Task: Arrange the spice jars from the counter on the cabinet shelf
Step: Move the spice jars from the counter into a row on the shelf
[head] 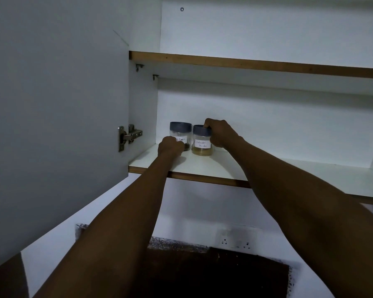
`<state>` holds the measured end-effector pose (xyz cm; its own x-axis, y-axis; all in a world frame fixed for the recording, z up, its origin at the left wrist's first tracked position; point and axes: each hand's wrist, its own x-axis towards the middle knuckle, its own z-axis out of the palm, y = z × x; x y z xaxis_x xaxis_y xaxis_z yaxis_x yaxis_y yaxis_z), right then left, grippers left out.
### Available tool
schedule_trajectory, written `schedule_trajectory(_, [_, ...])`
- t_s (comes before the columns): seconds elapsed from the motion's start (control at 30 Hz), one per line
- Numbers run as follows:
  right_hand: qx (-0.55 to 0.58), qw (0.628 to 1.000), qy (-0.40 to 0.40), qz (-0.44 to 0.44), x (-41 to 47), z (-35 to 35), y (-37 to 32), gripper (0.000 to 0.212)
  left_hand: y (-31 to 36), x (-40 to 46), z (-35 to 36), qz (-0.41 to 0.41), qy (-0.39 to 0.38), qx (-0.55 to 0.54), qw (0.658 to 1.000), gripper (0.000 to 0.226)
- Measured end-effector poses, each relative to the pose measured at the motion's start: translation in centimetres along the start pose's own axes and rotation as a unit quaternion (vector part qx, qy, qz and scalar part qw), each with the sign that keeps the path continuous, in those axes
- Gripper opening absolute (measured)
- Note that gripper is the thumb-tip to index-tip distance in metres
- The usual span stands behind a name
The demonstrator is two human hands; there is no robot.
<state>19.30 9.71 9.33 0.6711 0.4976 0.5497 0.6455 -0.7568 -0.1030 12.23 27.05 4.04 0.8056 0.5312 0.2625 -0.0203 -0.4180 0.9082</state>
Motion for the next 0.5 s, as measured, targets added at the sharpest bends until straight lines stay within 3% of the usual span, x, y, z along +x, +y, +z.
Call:
schedule_trajectory(0.17, [-0.022,0.998,0.049,0.009,-0.6,1.5,0.0,0.039,-0.2,-0.1,0.1,0.006,-0.024,0.003,1.0,0.004])
schedule_trajectory(0.37, [0.028,0.989,0.145,-0.007,-1.7,4.5,0.2,0.049,-0.2,-0.1,0.2,-0.007,-0.042,0.01,0.999,0.039])
schedule_trajectory(0.5, [0.046,0.984,0.173,-0.014,-1.6,5.4,0.3,0.048,-0.2,-0.2,0.2,-0.007,-0.04,0.013,0.999,0.041])
